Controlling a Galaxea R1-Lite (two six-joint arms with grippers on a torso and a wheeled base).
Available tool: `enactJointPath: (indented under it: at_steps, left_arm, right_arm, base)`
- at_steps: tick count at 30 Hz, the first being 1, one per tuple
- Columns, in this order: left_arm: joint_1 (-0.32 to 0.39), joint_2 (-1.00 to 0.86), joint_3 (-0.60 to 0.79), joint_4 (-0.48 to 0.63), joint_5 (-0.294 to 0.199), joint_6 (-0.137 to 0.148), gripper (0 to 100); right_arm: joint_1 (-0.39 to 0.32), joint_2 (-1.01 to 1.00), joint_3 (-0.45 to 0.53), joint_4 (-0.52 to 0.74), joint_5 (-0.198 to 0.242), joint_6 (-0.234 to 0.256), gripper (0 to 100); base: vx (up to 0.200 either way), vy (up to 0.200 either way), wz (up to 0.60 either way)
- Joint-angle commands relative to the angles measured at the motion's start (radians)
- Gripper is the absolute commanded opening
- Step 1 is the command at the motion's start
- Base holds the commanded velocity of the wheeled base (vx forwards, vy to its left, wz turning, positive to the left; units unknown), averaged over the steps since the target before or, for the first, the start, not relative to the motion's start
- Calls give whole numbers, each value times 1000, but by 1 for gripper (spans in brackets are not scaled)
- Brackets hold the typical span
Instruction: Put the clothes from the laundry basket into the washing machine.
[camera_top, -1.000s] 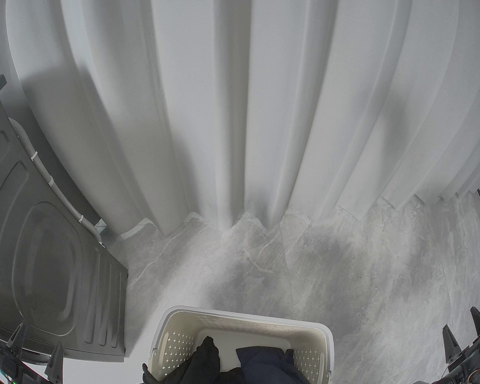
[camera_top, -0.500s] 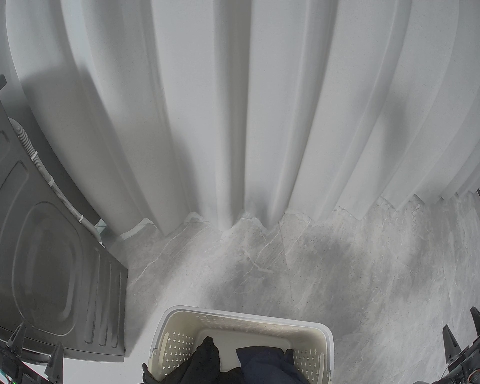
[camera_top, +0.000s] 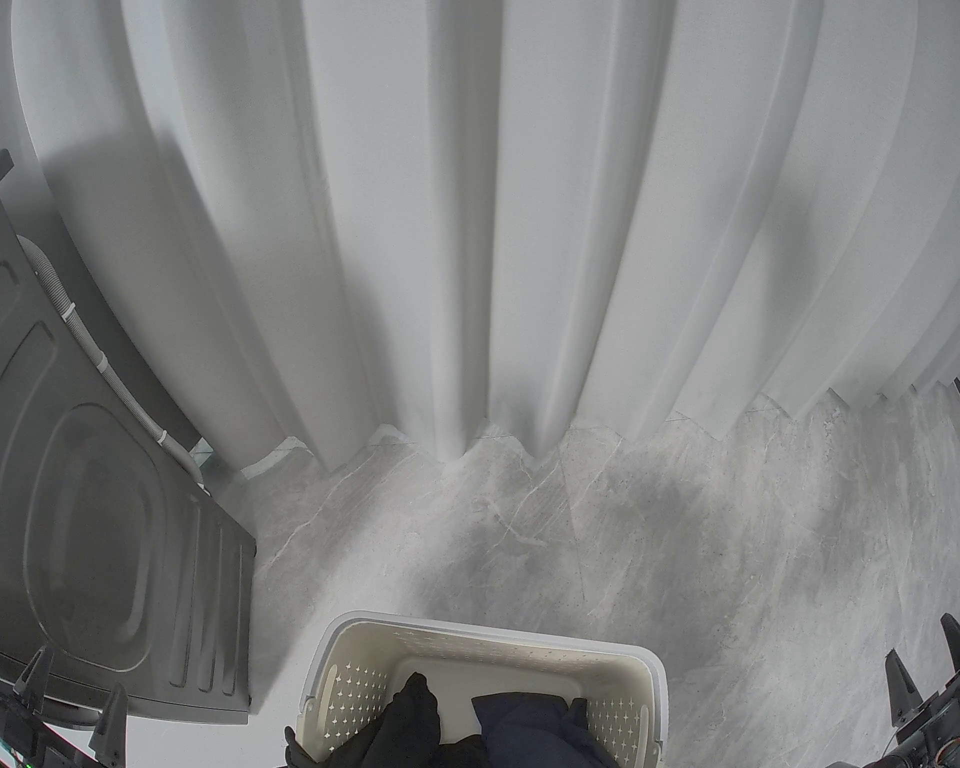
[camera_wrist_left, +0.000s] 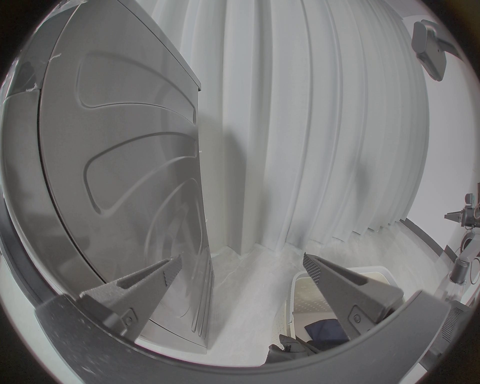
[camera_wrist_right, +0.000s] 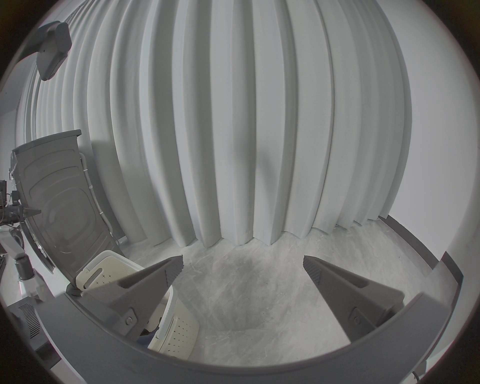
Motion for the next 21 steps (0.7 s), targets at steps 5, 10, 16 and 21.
enactJointPath:
  at_steps: [5, 10, 16, 21]
  left_arm:
    - [0, -12, 16, 0, 0, -1, 100]
    - [0, -12, 16, 0, 0, -1, 100]
    - [0, -12, 16, 0, 0, -1, 100]
    - [0, -12, 16, 0, 0, -1, 100]
  right_arm:
    - [0, -18, 18, 0, 0, -2, 100]
    - [0, -18, 18, 0, 0, -2, 100]
    - [0, -18, 18, 0, 0, -2, 100]
    - [0, -18, 18, 0, 0, -2, 100]
  base:
    - [-40, 0, 0]
    - [-200, 0, 0]
    - [-200, 0, 0]
    - [-200, 0, 0]
